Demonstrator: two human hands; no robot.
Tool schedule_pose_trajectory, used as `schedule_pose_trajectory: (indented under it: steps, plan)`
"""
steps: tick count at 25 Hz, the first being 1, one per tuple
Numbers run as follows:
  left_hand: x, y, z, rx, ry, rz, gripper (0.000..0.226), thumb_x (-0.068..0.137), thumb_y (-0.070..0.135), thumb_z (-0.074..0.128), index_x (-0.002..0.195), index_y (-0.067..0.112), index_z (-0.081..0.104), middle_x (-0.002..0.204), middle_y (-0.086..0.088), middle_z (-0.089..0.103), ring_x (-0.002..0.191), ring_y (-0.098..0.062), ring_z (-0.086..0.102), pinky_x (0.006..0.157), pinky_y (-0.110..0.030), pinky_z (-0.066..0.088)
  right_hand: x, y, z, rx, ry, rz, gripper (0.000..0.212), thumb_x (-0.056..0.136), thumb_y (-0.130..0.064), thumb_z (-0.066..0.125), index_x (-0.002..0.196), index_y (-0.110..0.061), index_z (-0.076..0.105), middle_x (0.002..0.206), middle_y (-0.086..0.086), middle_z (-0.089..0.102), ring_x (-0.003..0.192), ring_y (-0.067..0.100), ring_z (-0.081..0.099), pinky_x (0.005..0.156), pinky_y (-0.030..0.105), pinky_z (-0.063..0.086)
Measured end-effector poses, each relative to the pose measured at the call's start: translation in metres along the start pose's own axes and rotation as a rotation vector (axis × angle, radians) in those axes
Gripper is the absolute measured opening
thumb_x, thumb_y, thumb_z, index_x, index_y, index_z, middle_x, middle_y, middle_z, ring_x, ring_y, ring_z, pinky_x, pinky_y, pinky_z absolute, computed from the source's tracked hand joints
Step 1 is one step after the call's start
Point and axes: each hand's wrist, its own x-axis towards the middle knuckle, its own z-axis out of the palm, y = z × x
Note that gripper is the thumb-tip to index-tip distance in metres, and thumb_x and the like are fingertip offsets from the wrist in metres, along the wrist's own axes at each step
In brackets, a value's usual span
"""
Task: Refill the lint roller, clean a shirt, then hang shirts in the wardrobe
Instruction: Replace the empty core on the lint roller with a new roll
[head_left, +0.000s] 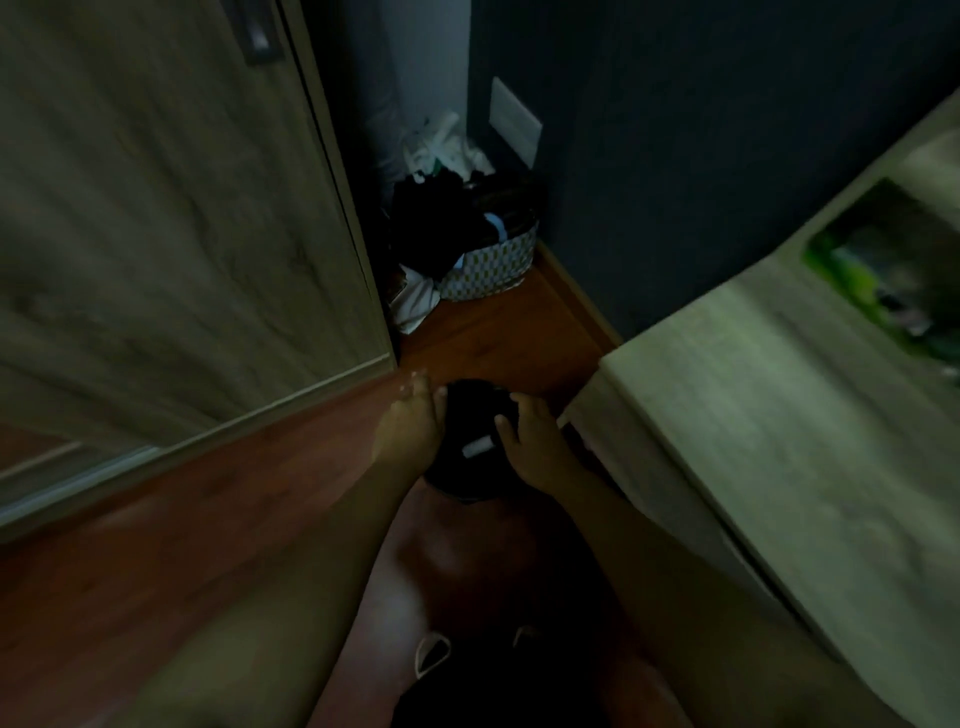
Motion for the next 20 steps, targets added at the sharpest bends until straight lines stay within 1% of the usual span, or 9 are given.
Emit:
schedule_pose_trajectory:
  steps: [1, 3, 5, 7, 10, 12, 15, 17, 20]
  plan:
    - [-0.020, 0.020, -0.014, -0.026, -0.011, 0.020, 0.050, 0.099, 0.028, 0.037, 0.142, 0.003, 0.030, 0.131, -0.028, 0.052, 0.107, -0.045, 0.056, 0.082, -0.044, 0.044, -0.021, -0.009, -0.018, -0.035, 0.022, -0.012, 0.051, 0.099, -0.031, 0.037, 0.141, -0.004, 0.029, 0.145, 0.017, 0.034, 0.133, 0.030, 0.035, 0.107, 0.034, 0.029]
    - [-0.054, 0.058, -0.035, -0.017, 0.007, 0.115, 0.051, 0.099, 0.026, 0.039, 0.143, 0.002, 0.030, 0.133, -0.027, 0.051, 0.109, -0.044, 0.056, 0.082, -0.043, 0.044, -0.063, -0.019, -0.054, -0.109, 0.094, -0.055, 0.050, 0.099, -0.033, 0.038, 0.140, -0.006, 0.033, 0.143, 0.016, 0.039, 0.130, 0.029, 0.039, 0.102, 0.030, 0.029]
    - [-0.087, 0.090, -0.039, -0.071, 0.010, 0.215, 0.050, 0.099, 0.025, 0.039, 0.142, 0.001, 0.030, 0.138, -0.025, 0.047, 0.117, -0.041, 0.053, 0.087, -0.042, 0.043, -0.104, -0.013, -0.086, -0.113, 0.156, -0.090, 0.050, 0.098, -0.034, 0.040, 0.139, -0.006, 0.035, 0.140, 0.016, 0.043, 0.127, 0.031, 0.043, 0.100, 0.032, 0.033]
    - [-0.117, 0.114, -0.030, -0.091, -0.009, 0.276, 0.050, 0.099, 0.025, 0.040, 0.142, 0.002, 0.031, 0.140, -0.022, 0.046, 0.123, -0.037, 0.049, 0.093, -0.040, 0.042, -0.141, 0.006, -0.110, -0.114, 0.220, -0.108, 0.053, 0.095, -0.037, 0.039, 0.137, -0.005, 0.038, 0.137, 0.018, 0.043, 0.124, 0.033, 0.044, 0.100, 0.036, 0.035]
    - [-0.164, 0.156, -0.003, -0.154, -0.010, 0.345, 0.048, 0.098, 0.022, 0.042, 0.140, 0.002, 0.035, 0.135, -0.022, 0.051, 0.124, -0.036, 0.049, 0.095, -0.038, 0.041, -0.202, 0.055, -0.149, -0.115, 0.267, -0.097, 0.054, 0.094, -0.039, 0.038, 0.138, -0.008, 0.036, 0.144, 0.015, 0.036, 0.131, 0.029, 0.037, 0.107, 0.039, 0.033]
    - [-0.197, 0.191, 0.028, -0.182, -0.009, 0.391, 0.045, 0.097, 0.021, 0.045, 0.138, 0.000, 0.040, 0.129, -0.023, 0.056, 0.119, -0.035, 0.053, 0.095, -0.035, 0.041, -0.244, 0.100, -0.173, -0.133, 0.310, -0.104, 0.055, 0.094, -0.041, 0.038, 0.139, -0.010, 0.035, 0.146, 0.012, 0.034, 0.135, 0.026, 0.032, 0.111, 0.035, 0.028]
    - [-0.242, 0.241, 0.080, -0.202, -0.033, 0.418, 0.047, 0.098, 0.027, 0.043, 0.139, 0.004, 0.040, 0.132, -0.019, 0.055, 0.121, -0.033, 0.053, 0.096, -0.033, 0.041, -0.297, 0.164, -0.200, -0.128, 0.330, -0.115, 0.060, 0.091, -0.049, 0.034, 0.136, -0.009, 0.040, 0.141, 0.011, 0.040, 0.130, 0.023, 0.039, 0.108, 0.029, 0.029]
    - [-0.273, 0.277, 0.119, -0.190, -0.058, 0.435, 0.047, 0.098, 0.027, 0.043, 0.140, 0.007, 0.039, 0.138, -0.017, 0.051, 0.124, -0.031, 0.051, 0.099, -0.032, 0.040, -0.328, 0.214, -0.222, -0.119, 0.322, -0.146, 0.060, 0.090, -0.050, 0.034, 0.134, -0.010, 0.041, 0.137, 0.009, 0.044, 0.127, 0.020, 0.042, 0.105, 0.023, 0.028]
    - [-0.317, 0.320, 0.166, -0.159, -0.098, 0.457, 0.045, 0.098, 0.024, 0.044, 0.139, 0.006, 0.040, 0.134, -0.016, 0.053, 0.122, -0.029, 0.051, 0.098, -0.030, 0.039, -0.363, 0.277, -0.262, -0.101, 0.310, -0.103, 0.057, 0.090, -0.049, 0.040, 0.131, -0.010, 0.043, 0.134, 0.008, 0.048, 0.124, 0.019, 0.045, 0.100, 0.022, 0.030]
